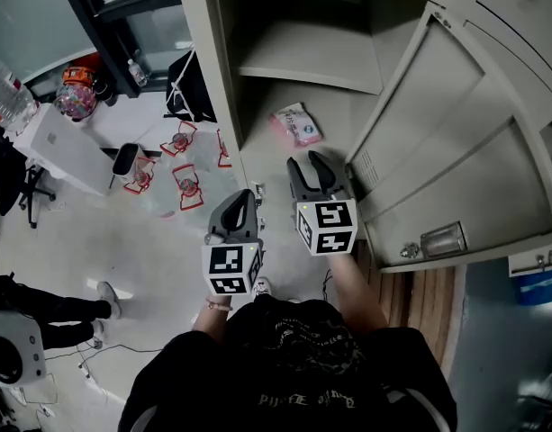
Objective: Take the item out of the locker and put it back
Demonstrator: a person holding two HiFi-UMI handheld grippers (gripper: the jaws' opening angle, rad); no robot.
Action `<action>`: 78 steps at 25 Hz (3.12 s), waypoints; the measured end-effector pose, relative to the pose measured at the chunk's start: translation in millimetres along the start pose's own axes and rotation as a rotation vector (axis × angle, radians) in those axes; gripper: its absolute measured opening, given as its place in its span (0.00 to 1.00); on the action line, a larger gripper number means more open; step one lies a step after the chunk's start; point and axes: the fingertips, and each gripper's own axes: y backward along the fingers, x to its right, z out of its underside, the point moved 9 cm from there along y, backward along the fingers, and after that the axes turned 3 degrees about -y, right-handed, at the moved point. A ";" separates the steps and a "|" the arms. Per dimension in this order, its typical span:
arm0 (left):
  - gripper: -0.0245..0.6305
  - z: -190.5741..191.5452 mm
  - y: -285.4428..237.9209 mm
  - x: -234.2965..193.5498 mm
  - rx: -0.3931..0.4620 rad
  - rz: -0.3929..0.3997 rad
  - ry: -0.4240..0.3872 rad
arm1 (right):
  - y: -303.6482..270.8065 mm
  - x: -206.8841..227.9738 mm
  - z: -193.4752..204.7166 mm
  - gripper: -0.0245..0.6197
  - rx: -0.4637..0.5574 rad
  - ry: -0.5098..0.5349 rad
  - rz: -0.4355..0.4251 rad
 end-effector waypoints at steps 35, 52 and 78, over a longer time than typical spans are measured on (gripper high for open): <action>0.05 7.0 -22.4 -41.3 -0.044 0.021 0.007 | -71.2 7.7 12.5 0.08 -0.183 0.127 0.184; 0.05 12.0 -24.4 -38.4 -0.020 0.104 0.006 | -18.9 -16.7 4.7 0.08 -0.079 0.135 0.221; 0.05 8.2 14.3 26.6 0.048 0.105 0.011 | 88.4 -33.2 7.7 0.08 -0.027 0.134 0.137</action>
